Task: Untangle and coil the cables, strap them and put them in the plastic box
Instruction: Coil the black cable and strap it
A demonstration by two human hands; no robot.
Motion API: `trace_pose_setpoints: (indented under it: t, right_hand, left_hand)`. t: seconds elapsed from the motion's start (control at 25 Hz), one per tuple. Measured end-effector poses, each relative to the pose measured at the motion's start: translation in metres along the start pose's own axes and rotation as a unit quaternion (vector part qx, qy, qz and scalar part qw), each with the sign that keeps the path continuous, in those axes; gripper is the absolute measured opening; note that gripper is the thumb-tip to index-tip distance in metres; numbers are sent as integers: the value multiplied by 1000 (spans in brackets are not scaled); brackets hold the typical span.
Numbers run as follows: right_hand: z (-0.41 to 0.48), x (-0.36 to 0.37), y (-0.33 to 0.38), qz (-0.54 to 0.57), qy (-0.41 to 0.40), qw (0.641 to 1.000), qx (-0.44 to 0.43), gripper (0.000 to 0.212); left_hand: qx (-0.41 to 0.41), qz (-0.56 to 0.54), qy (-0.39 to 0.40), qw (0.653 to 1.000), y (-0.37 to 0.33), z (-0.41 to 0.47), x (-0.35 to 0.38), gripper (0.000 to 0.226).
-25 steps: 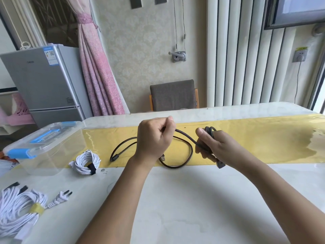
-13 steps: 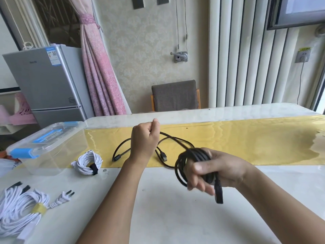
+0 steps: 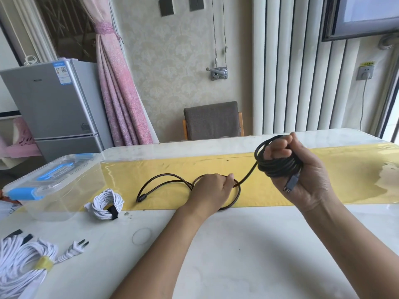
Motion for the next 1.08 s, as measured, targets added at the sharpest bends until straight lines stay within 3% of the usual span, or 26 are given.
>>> trace_pose_setpoints:
  t: [0.08, 0.16, 0.28, 0.36, 0.4, 0.48, 0.56, 0.6, 0.64, 0.68, 0.72, 0.84, 0.92, 1.0, 1.08]
  right_hand:
    - [-3, -4, 18, -54, -72, 992, -83, 20]
    - [-3, -10, 31, -148, -111, 977, -110, 32]
    - [-4, -17, 40, -306, -118, 942, -73, 33]
    - [-8, -17, 42, -430, -142, 891, -33, 23]
    - [-10, -16, 41, -516, -156, 843, -7, 19]
    - [-11, -15, 35, -705, -144, 693, 50, 18]
    - [-8, -22, 23, -825, -97, 549, 92, 32]
    - [-7, -25, 19, -853, -82, 504, 105, 38]
    - [-6, -29, 18, -865, -80, 481, 116, 41]
    - [-6, -31, 19, -865, -87, 477, 130, 41]
    - [-7, -29, 19, -846, -96, 503, 150, 40]
    - [-10, -16, 10, -727, -93, 656, 180, 50]
    - [-10, -7, 0, -660, -39, 722, 202, 58]
    - [-12, -2, -16, -608, 49, 749, 259, 51]
    - [-17, -1, -31, -552, 125, 751, 341, 36]
  left_hand:
    - [8, 5, 22, 1000, -13, -3, 3, 55]
    - [24, 14, 36, 999, -25, -6, 6, 57]
    - [55, 46, 59, 996, -38, -9, 16, 56]
    - [87, 58, 71, 992, -42, -10, 19, 52]
    - [104, 67, 66, 990, -44, -11, 17, 50]
    - [152, 88, 17, 984, -45, -14, 9, 47]
    - [196, 98, -62, 974, -44, -19, -4, 38]
    - [209, 96, -101, 968, -44, -21, -12, 32]
    - [219, 90, -133, 962, -43, -23, -20, 28]
    - [228, 78, -162, 957, -43, -25, -28, 25]
    - [236, 63, -187, 952, -42, -27, -35, 23]
    - [233, 5, -250, 940, -34, -32, -54, 20]
    - [192, -55, -265, 943, -22, -31, -62, 23]
    - [149, -113, -262, 947, -11, -28, -64, 29]
    - [133, -149, -253, 947, -7, -27, -63, 34]
Point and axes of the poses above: each hand's wrist, its own z-axis towards the middle knuckle, its own x-axis out of the palm, y = z × x, the point moved 4 cm from there along z, towards the middle knuckle, and after that the axes turned 13 degrees about y, right-handed, at the moved point
